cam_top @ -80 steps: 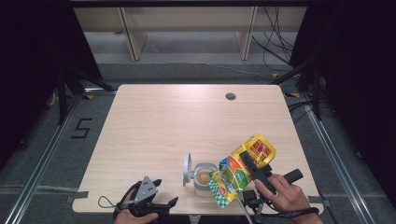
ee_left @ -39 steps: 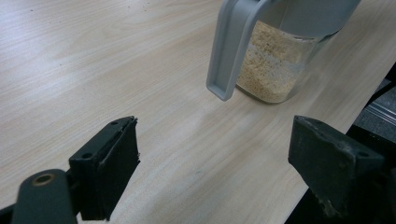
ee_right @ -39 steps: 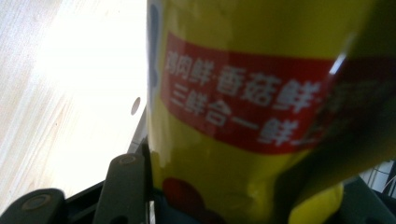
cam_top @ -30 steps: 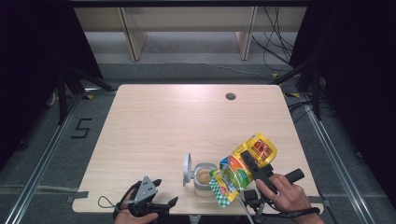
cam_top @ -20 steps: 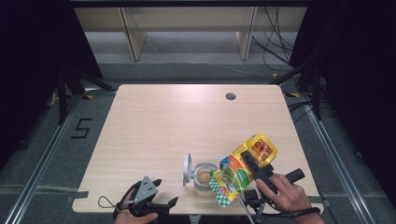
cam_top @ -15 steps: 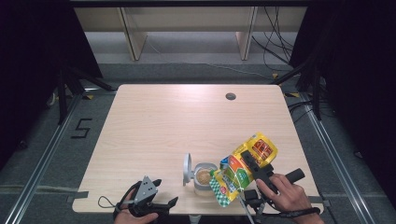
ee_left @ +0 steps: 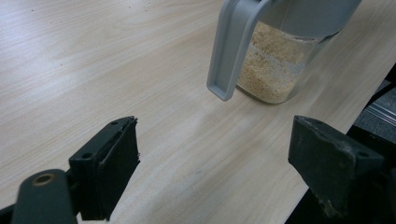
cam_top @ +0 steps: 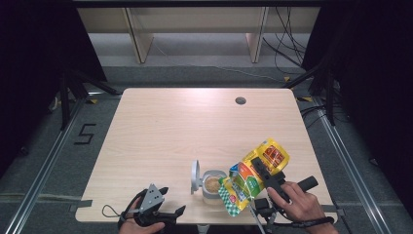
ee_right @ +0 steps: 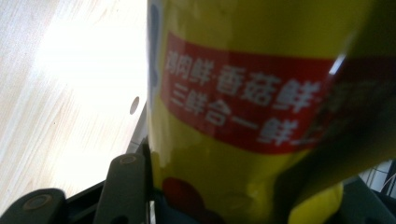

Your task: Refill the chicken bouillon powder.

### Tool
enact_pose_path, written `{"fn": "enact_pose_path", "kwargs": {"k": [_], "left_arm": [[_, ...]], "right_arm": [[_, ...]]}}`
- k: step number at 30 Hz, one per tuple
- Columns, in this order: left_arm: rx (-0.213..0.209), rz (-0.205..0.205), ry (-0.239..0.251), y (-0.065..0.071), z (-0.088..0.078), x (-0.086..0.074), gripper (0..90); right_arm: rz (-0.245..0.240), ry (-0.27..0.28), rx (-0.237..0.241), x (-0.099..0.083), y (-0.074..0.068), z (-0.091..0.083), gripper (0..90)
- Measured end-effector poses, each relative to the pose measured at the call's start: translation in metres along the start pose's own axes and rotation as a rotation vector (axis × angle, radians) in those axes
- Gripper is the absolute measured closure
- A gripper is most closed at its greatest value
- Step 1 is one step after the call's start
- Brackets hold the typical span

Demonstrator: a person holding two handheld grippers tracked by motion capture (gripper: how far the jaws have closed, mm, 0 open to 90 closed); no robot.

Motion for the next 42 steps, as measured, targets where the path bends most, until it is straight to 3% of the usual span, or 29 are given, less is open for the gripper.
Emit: {"fn": "enact_pose_path", "kwargs": {"k": [12,15,18,25,29,30,31,40,42], "left_arm": [[-0.004,0.0,0.002,0.0001,0.0002,-0.0001,15.4],[-0.004,0.0,0.002,-0.0001,0.0003,0.0,15.4],[-0.004,-0.002,0.002,0.0005,0.0002,-0.0001,15.4],[-0.005,0.001,0.002,0.0001,0.0002,0.0,15.4],[-0.003,-0.001,0.001,0.0005,0.0001,-0.0001,15.4],[-0.007,-0.002,0.003,0.0005,0.0003,-0.0001,15.4],[-0.008,-0.003,0.003,0.0005,0.0003,0.0,15.4],[-0.004,0.0,0.002,0.0,0.0002,0.0,15.4],[-0.007,-0.002,0.002,0.0004,0.0003,-0.0001,15.4]], "right_arm": [[0.0,0.01,0.018,-0.0007,-0.0006,0.0003,51.9],[-0.001,0.002,0.0,-0.001,-0.0001,0.0001,51.9],[-0.008,0.008,0.02,0.0001,-0.0013,0.0005,51.9],[-0.005,0.002,0.004,0.0006,-0.0013,0.0001,52.0],[-0.021,0.013,0.007,0.0011,-0.0005,0.0009,52.0],[-0.051,0.0,0.011,-0.0002,0.001,0.0001,52.0],[-0.023,0.017,0.011,0.0016,-0.0009,0.0012,52.0],[-0.027,0.009,0.006,0.0017,-0.001,0.0005,52.6],[-0.033,-0.001,0.034,0.0019,-0.0015,-0.0005,52.6]]}}
Point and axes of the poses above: each handheld gripper's, and its own axes: z roughly forward along the jaws, x roughly out of its top, y roughly to its right, the point moved 4 cm from there along z, roughly forward along the jaws, and after that the axes turned 12 degrees about -z, right-handed, at the moved point
